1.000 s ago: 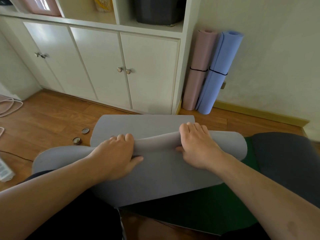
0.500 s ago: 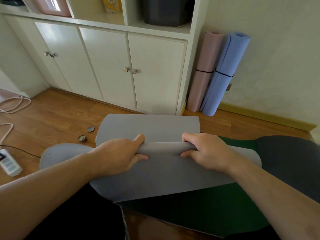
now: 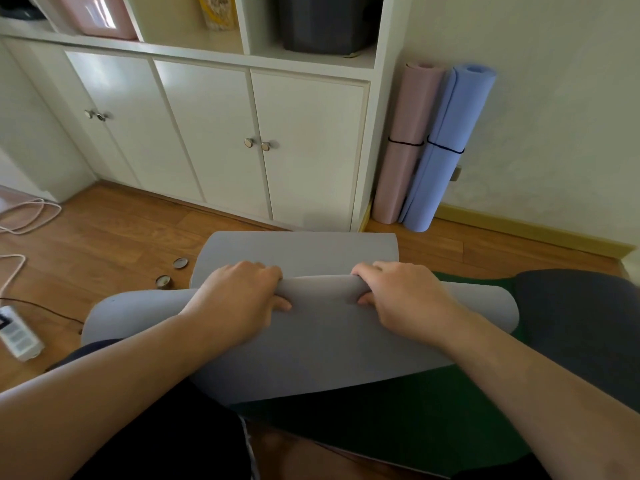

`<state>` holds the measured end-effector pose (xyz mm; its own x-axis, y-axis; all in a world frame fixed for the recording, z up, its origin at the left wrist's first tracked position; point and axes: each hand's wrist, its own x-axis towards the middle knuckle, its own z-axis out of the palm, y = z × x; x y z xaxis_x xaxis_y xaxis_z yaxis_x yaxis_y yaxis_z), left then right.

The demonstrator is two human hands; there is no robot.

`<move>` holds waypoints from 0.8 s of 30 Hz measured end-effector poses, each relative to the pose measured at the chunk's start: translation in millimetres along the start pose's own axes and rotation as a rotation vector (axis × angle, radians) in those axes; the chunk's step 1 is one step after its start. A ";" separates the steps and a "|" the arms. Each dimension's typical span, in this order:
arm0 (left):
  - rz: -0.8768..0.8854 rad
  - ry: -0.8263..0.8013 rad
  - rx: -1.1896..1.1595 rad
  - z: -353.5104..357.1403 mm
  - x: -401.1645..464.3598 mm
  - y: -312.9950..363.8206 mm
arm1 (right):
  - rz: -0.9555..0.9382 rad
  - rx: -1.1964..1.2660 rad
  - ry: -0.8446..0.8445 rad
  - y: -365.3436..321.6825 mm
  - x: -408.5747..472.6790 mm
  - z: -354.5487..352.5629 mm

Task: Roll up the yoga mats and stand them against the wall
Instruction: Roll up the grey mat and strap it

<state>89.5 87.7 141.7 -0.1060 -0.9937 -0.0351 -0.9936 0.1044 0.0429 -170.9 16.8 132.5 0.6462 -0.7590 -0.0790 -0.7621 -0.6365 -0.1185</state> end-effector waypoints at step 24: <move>0.174 -0.242 -0.014 16.3 3.7 -4.6 | -0.016 -0.064 -0.078 -7.7 2.0 9.3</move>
<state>93.1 84.2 125.1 -0.2824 -0.9227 -0.2626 -0.9593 0.2700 0.0830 -163.4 21.5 124.0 0.6578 -0.7372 -0.1543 -0.7509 -0.6579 -0.0575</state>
